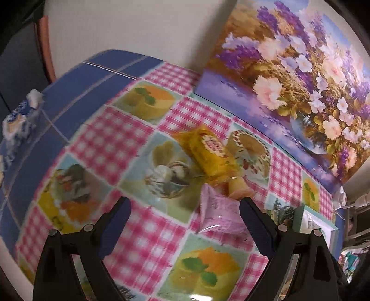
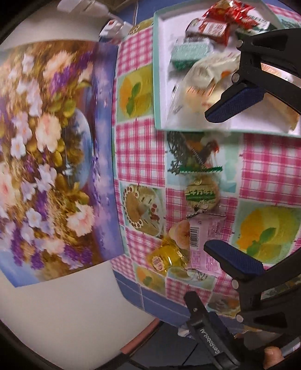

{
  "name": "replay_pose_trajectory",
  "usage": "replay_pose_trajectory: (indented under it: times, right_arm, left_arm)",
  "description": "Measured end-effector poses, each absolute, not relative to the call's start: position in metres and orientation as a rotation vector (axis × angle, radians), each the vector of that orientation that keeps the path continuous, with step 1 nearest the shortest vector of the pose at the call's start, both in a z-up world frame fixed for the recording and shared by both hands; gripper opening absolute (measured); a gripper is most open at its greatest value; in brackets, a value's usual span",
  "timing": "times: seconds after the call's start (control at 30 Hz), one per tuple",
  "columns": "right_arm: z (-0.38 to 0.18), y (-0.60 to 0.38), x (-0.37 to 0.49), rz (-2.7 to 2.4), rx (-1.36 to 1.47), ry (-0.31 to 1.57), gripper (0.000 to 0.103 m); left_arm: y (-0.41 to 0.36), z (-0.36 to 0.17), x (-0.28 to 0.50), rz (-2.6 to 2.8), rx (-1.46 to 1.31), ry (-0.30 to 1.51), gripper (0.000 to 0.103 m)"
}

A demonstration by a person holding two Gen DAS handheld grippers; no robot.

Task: Organize snacks
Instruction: 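Grasp the green round biscuit pack with the right tool while the left tool reaches the pink pack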

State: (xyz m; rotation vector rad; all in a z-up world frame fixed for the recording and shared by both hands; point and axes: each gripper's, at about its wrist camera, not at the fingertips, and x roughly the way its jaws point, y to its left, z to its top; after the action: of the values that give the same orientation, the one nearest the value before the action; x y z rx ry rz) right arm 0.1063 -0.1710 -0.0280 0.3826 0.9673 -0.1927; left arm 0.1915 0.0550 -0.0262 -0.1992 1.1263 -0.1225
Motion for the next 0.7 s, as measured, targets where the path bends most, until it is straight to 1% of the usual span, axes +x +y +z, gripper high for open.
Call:
replay_pose_trajectory:
  times: [0.13,0.3,0.7]
  right_arm:
    - [-0.044,-0.165,0.122,-0.176,0.371,0.993,0.1]
    - [-0.064,-0.16,0.135,-0.168,0.345,1.027,0.099]
    - [-0.086,-0.15,0.147,-0.167,0.288,1.061,0.097]
  left_arm:
    - [0.041,-0.04,0.201,-0.169,-0.206,1.16,0.095]
    - [0.021,-0.055,0.209,-0.217,-0.191,1.195,0.095]
    - [-0.006,-0.08,0.213,-0.253,-0.14,1.263,0.095]
